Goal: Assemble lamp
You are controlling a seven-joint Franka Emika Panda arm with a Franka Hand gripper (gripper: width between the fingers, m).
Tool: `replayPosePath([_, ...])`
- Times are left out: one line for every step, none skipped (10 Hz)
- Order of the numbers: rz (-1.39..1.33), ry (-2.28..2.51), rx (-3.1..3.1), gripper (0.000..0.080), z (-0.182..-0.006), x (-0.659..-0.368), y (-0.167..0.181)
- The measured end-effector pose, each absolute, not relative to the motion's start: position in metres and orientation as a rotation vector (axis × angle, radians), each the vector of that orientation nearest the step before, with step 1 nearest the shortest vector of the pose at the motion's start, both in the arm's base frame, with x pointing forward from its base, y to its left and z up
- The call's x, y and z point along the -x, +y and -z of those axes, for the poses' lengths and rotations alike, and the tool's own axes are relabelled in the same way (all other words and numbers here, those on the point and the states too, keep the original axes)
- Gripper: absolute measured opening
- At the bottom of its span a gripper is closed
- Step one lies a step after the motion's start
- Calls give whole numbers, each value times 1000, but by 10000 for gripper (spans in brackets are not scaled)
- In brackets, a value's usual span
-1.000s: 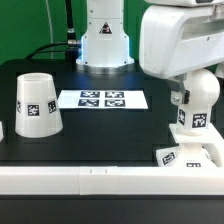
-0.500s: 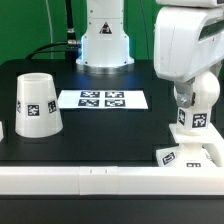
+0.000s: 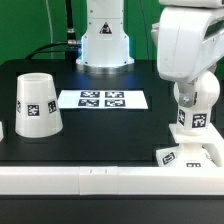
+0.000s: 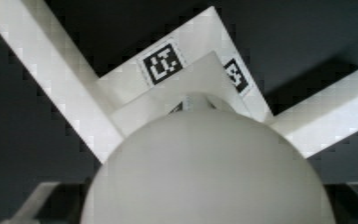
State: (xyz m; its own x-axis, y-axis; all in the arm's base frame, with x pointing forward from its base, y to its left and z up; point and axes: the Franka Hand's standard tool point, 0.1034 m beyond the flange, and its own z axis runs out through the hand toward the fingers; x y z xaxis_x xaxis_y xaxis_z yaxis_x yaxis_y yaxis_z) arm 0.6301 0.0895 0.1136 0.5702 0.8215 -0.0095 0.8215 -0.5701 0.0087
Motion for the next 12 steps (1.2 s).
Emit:
replayPosePath([8, 1442, -2779, 577, -114, -630, 89])
replayPosePath([7, 1284, -2865, 577, -114, -630, 88])
replayPosePath([4, 1091, -2949, 577, -114, -630, 89])
replayPosePath([5, 970, -2992, 577, -114, -629, 90])
replayPosePath([5, 775, -3056, 577, -113, -629, 91])
replayPosePath([5, 606, -3103, 578, -113, -629, 91])
replayPosePath([7, 413, -3139, 579, -113, -629, 90])
replayPosePath([10, 257, -3156, 579, -113, -629, 90])
replayPosePath([23, 66, -3168, 579, -113, -628, 90])
replayPosePath([32, -121, -3172, 579, -112, -627, 89])
replayPosePath([34, -296, -3169, 579, -112, -628, 89])
replayPosePath([37, -495, -3148, 579, -112, -628, 89])
